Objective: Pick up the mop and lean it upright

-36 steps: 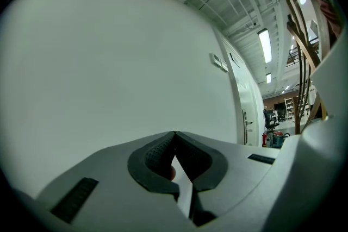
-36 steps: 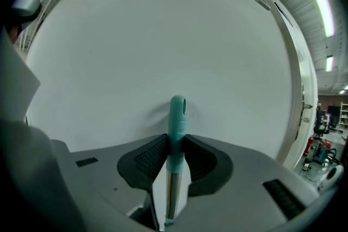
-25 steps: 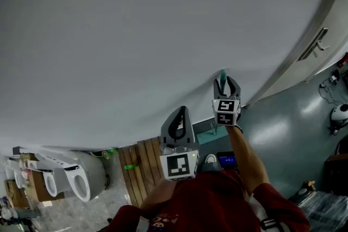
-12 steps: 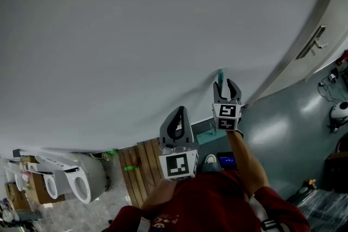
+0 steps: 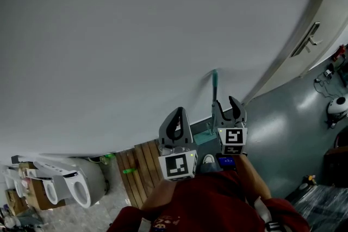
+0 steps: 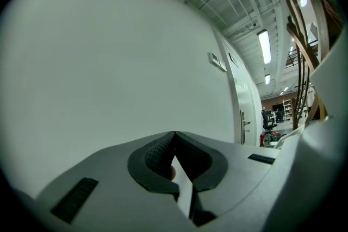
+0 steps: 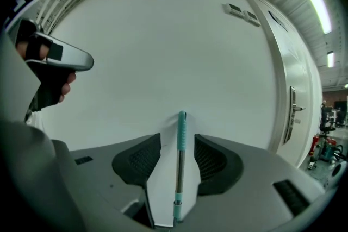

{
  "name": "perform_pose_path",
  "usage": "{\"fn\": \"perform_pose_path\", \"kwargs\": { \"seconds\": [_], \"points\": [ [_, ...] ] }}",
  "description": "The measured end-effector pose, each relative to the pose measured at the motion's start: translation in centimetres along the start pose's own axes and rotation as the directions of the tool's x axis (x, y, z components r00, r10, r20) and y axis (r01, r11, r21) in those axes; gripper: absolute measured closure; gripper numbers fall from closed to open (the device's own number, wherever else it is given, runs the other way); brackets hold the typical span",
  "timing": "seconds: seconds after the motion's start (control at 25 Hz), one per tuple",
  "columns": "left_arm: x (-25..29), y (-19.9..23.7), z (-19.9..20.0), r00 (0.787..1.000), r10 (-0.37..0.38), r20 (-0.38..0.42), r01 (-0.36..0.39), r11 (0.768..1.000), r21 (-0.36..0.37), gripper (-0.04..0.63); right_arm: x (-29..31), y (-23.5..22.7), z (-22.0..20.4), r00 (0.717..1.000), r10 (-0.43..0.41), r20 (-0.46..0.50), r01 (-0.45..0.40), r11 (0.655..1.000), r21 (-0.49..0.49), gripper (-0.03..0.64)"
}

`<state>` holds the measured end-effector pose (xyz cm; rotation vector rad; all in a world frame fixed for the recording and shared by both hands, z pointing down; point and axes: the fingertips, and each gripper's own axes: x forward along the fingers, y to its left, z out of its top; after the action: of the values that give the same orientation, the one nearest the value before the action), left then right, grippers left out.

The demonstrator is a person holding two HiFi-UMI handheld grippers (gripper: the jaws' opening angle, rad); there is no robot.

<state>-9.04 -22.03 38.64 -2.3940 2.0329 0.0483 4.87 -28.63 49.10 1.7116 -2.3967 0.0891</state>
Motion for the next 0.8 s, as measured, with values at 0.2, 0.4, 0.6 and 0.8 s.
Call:
{"fn": "perform_pose_path", "kwargs": {
  "seconds": [0.2,0.4,0.6,0.8],
  "points": [
    [0.4,-0.3,-0.3,1.0,-0.014,-0.005,0.014,1.0,-0.003,0.581,-2.1,-0.4,-0.1,1.0,-0.011,0.016,0.011,0.999,0.031,0.426],
    [0.4,-0.4,-0.3,1.0,-0.022,-0.001,0.022,1.0,-0.006,0.581,-3.0,-0.7,0.1,0.999,-0.029,0.022,0.028,0.999,0.043,0.426],
    [0.4,-0.8,0.1,0.999,-0.037,0.02,0.037,0.999,-0.012,0.581,-3.3,-0.7,0.6,0.998,-0.022,0.052,0.019,0.998,0.063,0.438],
    [0.3,-0.8,0.3,0.998,-0.048,0.034,0.048,0.999,-0.016,0.581,-3.6,-0.4,1.0,0.999,-0.015,0.032,0.014,0.999,0.043,0.554]
  ]
}}
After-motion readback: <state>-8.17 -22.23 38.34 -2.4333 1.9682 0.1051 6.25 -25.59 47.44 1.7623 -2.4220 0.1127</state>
